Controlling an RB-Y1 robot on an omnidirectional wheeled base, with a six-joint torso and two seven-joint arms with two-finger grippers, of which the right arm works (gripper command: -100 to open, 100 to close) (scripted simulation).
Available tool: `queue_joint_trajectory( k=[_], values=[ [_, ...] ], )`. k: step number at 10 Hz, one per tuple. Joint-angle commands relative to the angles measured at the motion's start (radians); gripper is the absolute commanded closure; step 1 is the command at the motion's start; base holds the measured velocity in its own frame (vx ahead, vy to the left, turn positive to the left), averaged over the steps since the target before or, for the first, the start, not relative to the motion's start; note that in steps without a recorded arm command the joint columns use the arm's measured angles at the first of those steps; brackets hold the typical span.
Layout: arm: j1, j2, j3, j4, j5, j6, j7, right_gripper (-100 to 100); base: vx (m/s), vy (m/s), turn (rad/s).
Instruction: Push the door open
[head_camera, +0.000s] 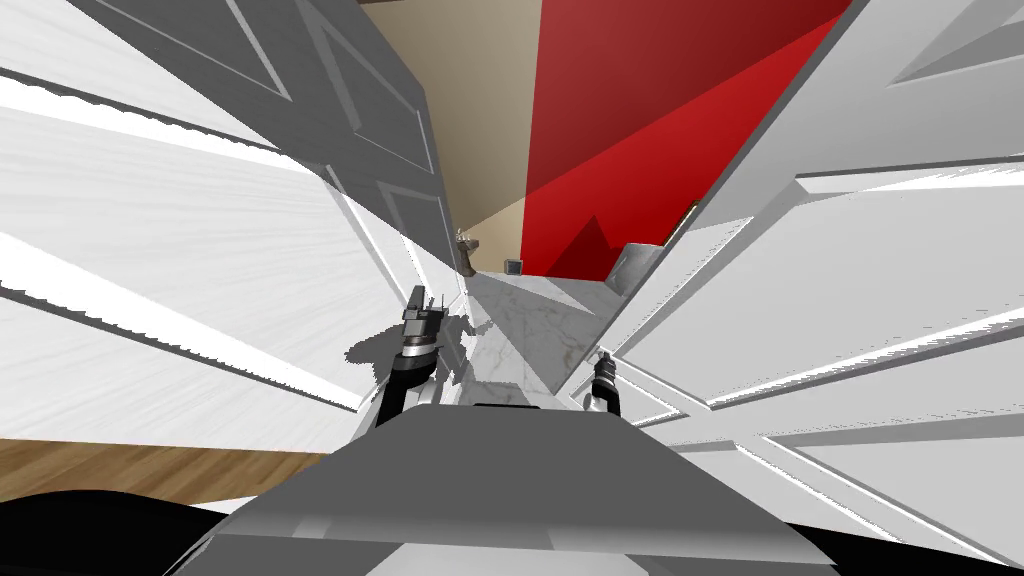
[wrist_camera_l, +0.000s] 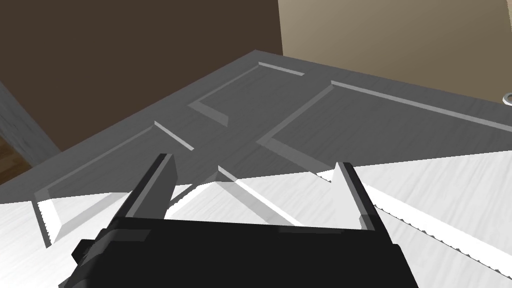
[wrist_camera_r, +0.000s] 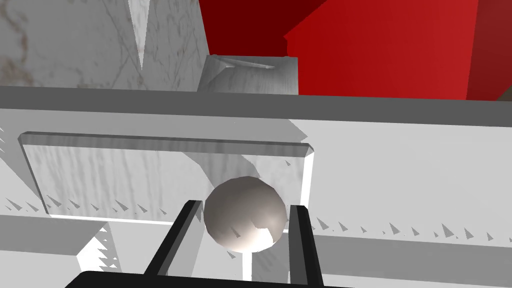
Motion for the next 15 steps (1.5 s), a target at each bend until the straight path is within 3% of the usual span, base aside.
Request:
queue_joint_trajectory(
  k=[1, 6, 11, 13, 15],
  values=[
    [0.001, -0.003, -0.013, 0.002, -0.009, -0.001, 0.005, 100, 0.098, -0.008, -0.030],
    [0.005, -0.009, -0.045, 0.007, -0.031, -0.005, 0.019, 100, 0.170, -0.034, -0.030],
    [0.012, -0.022, -0.103, 0.016, -0.070, -0.012, 0.043, 100, 0.190, -0.039, -0.039],
    [0.012, -0.022, -0.103, 0.016, -0.070, -0.012, 0.043, 100, 0.081, -0.025, -0.011],
    [0.014, -0.027, -0.125, 0.020, -0.086, -0.015, 0.052, 100, 0.153, 0.009, -0.040]
  ],
)
